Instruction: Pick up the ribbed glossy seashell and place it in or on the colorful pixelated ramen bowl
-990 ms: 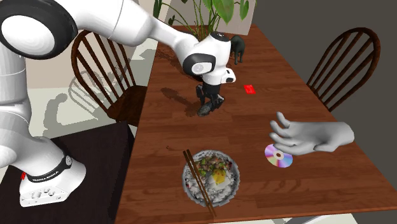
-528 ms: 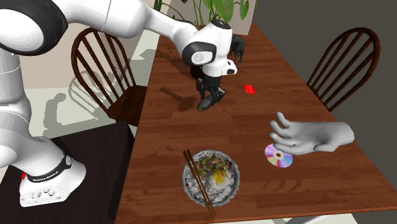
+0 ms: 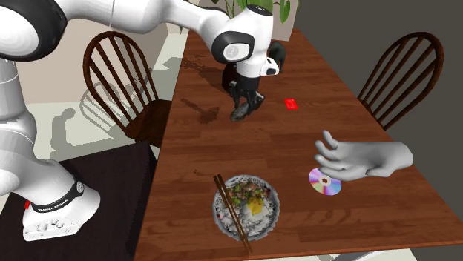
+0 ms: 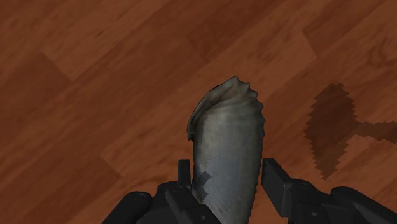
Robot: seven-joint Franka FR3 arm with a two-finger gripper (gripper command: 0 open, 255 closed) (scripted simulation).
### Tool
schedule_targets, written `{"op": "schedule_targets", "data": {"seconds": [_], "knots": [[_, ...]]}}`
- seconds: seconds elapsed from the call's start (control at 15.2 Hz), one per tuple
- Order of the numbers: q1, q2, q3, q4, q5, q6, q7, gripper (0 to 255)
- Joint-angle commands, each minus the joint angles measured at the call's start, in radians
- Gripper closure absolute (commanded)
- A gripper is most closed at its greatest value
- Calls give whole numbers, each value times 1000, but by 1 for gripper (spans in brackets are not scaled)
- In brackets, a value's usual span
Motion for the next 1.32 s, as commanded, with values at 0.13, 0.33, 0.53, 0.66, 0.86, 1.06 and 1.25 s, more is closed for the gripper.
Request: {"op": "schedule_targets", "data": {"seconds": [0.13, 0.33, 0.53, 0.66, 0.86, 1.06, 1.25], "knots": [[0, -19, -1, 26, -3, -45, 5, 255], [0, -30, -2, 50, -6, -81, 9, 255], [-13, -53, -8, 34, -6, -88, -9, 255], [-37, -86, -21, -15, -5, -77, -48, 255], [-74, -130, -42, -77, -4, -64, -109, 255], [-111, -166, -66, -127, -5, -56, -170, 255], [-148, -194, -91, -166, -6, -52, -233, 255]]}}
